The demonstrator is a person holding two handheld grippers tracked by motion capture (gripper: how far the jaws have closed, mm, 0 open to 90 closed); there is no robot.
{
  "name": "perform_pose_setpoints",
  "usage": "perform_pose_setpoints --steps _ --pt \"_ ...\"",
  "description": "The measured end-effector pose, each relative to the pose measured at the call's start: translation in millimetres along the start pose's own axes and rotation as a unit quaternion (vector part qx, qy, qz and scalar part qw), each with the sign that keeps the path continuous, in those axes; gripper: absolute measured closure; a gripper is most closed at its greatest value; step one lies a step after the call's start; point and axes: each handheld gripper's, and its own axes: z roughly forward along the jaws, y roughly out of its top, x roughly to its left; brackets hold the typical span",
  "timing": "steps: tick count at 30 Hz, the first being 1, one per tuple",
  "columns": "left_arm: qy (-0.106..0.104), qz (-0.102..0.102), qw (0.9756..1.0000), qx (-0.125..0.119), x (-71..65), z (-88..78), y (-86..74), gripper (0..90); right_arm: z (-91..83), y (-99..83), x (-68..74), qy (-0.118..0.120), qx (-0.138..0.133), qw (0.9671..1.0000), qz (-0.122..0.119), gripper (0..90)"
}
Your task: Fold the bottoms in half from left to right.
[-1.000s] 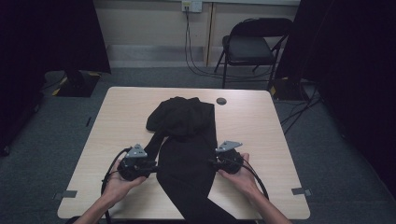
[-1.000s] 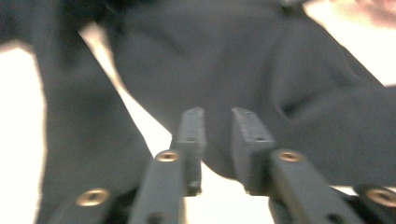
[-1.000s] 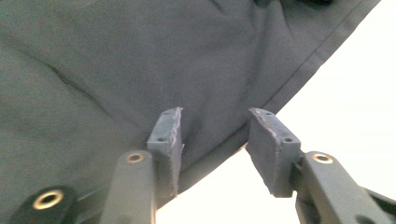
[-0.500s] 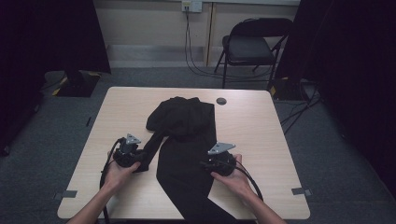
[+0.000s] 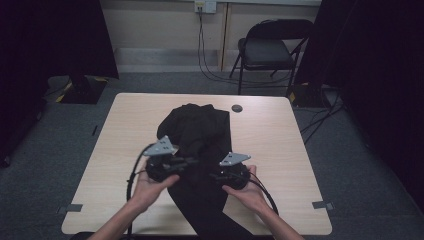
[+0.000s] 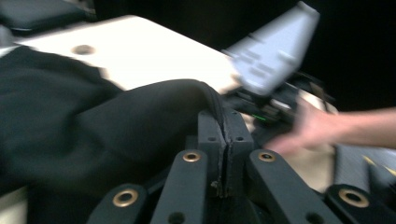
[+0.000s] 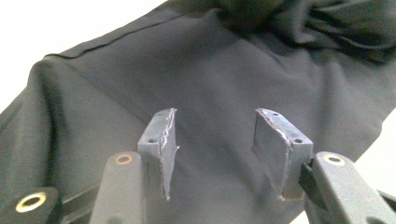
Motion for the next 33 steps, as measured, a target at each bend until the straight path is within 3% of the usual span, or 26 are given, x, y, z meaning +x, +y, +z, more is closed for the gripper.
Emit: perform_pose_setpoints --steps 1,2,3,4,6,9,11,13,14,15,16,17,20,21,23,24,28,31,33 --pt "0.0 0.0 1.0 0.0 0.0 0.0 0.0 77.7 -1.1 -1.0 -2.7 -0.007 0.001 1.0 0.003 49.0" --pt "0.007 -0.011 0.9991 0.039 -4.7 18.2 -10.9 64.2 -2.6 -2.5 -6.0 -0.016 0.003 0.9998 0.005 49.1" --pt "0.012 -0.009 0.9984 0.055 -2.2 24.0 -16.2 54.6 -4.4 -4.2 -9.5 -0.02 0.004 0.9997 0.009 49.2" --pt "0.017 -0.015 0.9983 0.053 3.3 26.3 -21.2 48.3 -6.3 -5.8 -13.1 -0.027 0.003 0.9996 0.011 49.4" --pt "0.037 -0.042 0.9977 0.039 20.6 22.5 -26.8 48.1 -9.3 -8.1 -20.1 -0.04 0.004 0.999 0.021 50.1" --pt "0.094 -0.06 0.9935 0.022 51.2 10.8 -27.8 50.1 -9.9 -6.3 -26.5 -0.041 -0.003 0.9986 0.033 50.2" --pt "0.147 -0.05 0.9874 0.028 70.1 8.1 -28.7 53.8 -7.5 -2.4 -23.7 -0.028 -0.009 0.999 0.034 51.2" --pt "0.165 -0.063 0.9837 0.031 89.7 10.9 -32.1 57.1 -2.6 1.4 -15.4 -0.005 -0.011 0.9997 0.023 51.8" --pt "0.181 -0.06 0.9806 0.046 98.4 15.4 -34.8 56.1 0.7 3.1 -10.2 0.004 -0.011 0.9998 0.015 51.7" --pt "0.183 -0.077 0.9781 0.062 112.4 26.8 -44.0 54.1 4.9 4.6 -5.3 0.008 -0.009 0.9999 0.009 51.2" --pt "0.183 -0.077 0.9781 0.062 112.4 26.8 -44.0 51.8 4.9 4.6 -5.3 0.008 -0.009 0.9999 0.009 51.2" --pt "0.183 -0.075 0.9767 0.084 114.8 33.6 -48.5 51.8 15.7 6.5 2.1 0.014 0.005 0.9999 -0.005 49.9" --pt "0.183 -0.034 0.9738 0.131 110.2 47.5 -62.5 54.3 29.7 1.6 5.3 0.008 0.028 0.9995 -0.01 49.8" --pt "0.19 -0.021 0.9732 0.128 106.8 48.3 -64.4 54.3 31.8 -2.0 5.3 0.01 0.031 0.9994 -0.007 50.1" --pt "0.189 -0.019 0.973 0.131 103.4 48.9 -64.9 54.5 30.4 -4.9 5.1 0.015 0.024 0.9996 -0.001 50.1" --pt "0.183 -0.006 0.9737 0.136 95.9 50.3 -65.9 54.5 25.2 -9.2 6.0 0.024 0.027 0.9993 0.004 50.0" --pt "0.172 0.003 0.976 0.134 84.5 54.4 -68.0 51.4 9.5 -21.3 17.0 0.038 0.03 0.9988 -0.005 49.9" --pt "0.145 0.018 0.9795 0.138 71.1 59.1 -69.4 49.8 -4.5 -29.5 34.0 0.054 0.042 0.9975 -0.016 49.9" --pt "0.13 0.03 0.9803 0.145 61.2 58.9 -71.2 49.4 -13.7 -34.8 44.9 0.065 0.05 0.9964 -0.025 50.0"
